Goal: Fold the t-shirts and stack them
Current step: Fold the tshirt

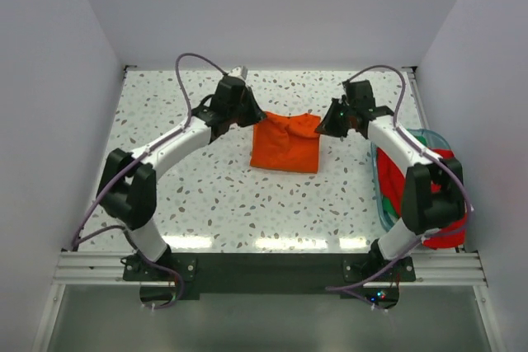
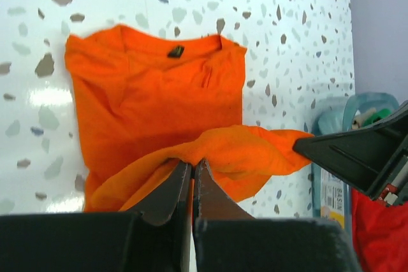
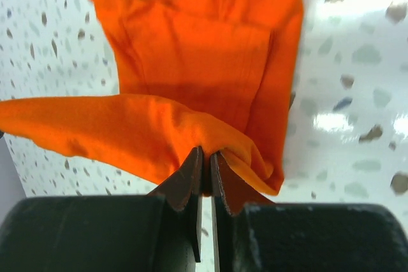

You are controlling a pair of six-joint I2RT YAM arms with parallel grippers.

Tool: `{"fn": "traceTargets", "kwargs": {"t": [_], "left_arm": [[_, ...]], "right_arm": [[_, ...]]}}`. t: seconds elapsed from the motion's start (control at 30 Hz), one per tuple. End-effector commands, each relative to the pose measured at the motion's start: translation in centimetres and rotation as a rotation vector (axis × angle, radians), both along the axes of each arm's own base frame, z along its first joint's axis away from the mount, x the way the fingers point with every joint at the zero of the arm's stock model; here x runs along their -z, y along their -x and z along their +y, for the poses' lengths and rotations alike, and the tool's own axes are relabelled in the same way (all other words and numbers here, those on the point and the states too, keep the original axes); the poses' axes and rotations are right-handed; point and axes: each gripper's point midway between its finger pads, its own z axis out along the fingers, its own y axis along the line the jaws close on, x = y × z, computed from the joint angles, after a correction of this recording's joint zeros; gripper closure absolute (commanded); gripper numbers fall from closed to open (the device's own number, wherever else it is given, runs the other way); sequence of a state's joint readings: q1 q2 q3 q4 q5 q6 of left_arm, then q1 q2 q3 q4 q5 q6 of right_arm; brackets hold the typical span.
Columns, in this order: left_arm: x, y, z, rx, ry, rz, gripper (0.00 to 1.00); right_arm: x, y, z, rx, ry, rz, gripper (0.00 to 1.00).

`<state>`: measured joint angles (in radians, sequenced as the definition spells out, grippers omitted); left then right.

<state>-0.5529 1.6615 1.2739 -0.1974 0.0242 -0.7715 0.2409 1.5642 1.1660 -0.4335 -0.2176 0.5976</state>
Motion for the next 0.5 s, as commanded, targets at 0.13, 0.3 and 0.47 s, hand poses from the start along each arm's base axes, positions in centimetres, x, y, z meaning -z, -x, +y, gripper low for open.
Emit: {"fn": "traceTargets", "kwargs": {"t": [0.13,0.3,0.47], "left_arm": [[1.3,-9.4,-1.6,0.053,0.032,-0.022,0.94],[4.8,-13.0,-0.3,0.044,0.057,0.029,0.50],[3.7,-12.5,2.8,-0.007,0.088,-0.024,0.39]], "right_arm": [[2.1,-9.1,-0.8,0.020,-0.078,0.009,0.95],[2.7,-13.2,-1.3,0.022,-0.085,0.000,0.32],[1.5,-13.6,-3.1,0.054,-0.054,-0.039,0.22]]}}
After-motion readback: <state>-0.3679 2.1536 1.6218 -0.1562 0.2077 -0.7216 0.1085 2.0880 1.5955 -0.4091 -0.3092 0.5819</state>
